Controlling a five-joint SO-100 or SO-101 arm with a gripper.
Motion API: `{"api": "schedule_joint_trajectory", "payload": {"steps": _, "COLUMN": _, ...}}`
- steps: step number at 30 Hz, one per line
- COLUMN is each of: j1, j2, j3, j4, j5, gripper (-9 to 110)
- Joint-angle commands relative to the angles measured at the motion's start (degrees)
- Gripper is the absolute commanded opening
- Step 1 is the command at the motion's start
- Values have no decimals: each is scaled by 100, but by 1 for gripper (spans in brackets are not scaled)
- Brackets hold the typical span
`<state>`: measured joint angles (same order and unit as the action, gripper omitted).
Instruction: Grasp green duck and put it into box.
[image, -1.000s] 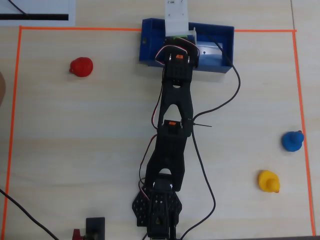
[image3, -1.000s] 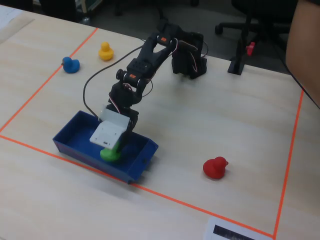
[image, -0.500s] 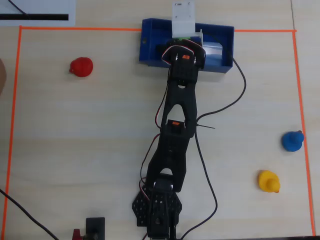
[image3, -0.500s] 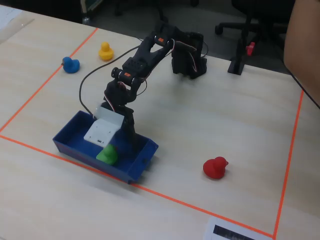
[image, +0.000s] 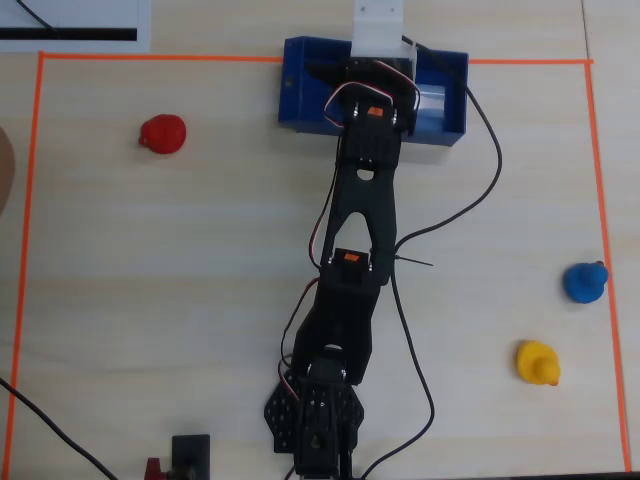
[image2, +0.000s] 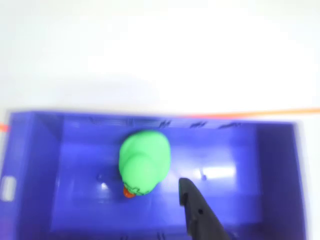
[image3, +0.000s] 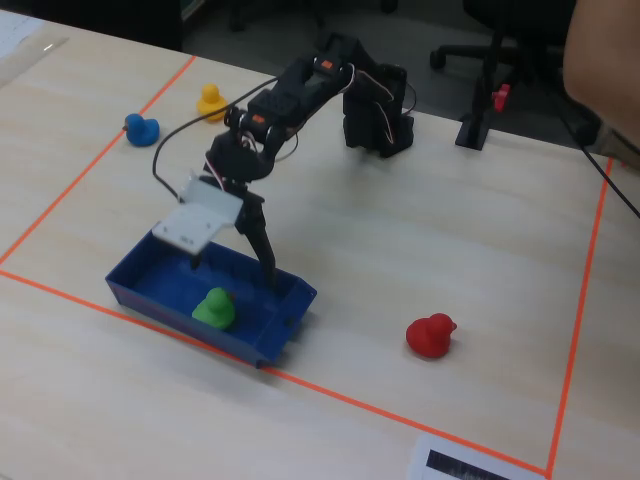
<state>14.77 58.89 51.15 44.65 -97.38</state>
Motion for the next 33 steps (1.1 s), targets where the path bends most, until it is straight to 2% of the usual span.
{"api": "schedule_joint_trajectory", "payload": {"steps": 1, "j1": 88, "j2": 1187, "j3": -272, "j4": -123, "j5": 53, "gripper": 57}}
{"api": "schedule_joint_trajectory", "payload": {"steps": 4, "j1": 105, "j2": 1942, "j3": -220, "j4": 589, "j5": -88, "gripper": 52}}
{"api": "schedule_joint_trajectory", "payload": {"steps": 6, "j1": 44, "j2": 2514, "j3": 18, "j4": 1204, "j5": -334, "gripper": 39}}
{"api": "schedule_joint_trajectory", "payload": {"steps": 9, "j1": -149, "j2": 3384, "j3": 343, "j4": 2312, "j5": -316, "gripper": 10}}
{"api": "schedule_joint_trajectory", "payload": {"steps": 10, "j1": -193, "j2": 3656, "j3": 387, "j4": 2777, "j5": -264, "gripper": 8}}
{"api": "schedule_joint_trajectory", "payload": {"steps": 14, "j1": -404, "j2": 4729, "j3": 870, "j4": 4157, "j5": 272, "gripper": 6}}
{"api": "schedule_joint_trajectory", "payload": {"steps": 19, "j1": -554, "j2": 6249, "j3": 2470, "j4": 4764, "j5": 439, "gripper": 2}}
{"api": "schedule_joint_trajectory", "payload": {"steps": 25, "j1": -519, "j2": 8016, "j3": 5080, "j4": 4614, "j5": 343, "gripper": 0}}
{"api": "schedule_joint_trajectory", "payload": {"steps": 33, "j1": -738, "j2": 9958, "j3": 8648, "j4": 3428, "j5": 88, "gripper": 0}}
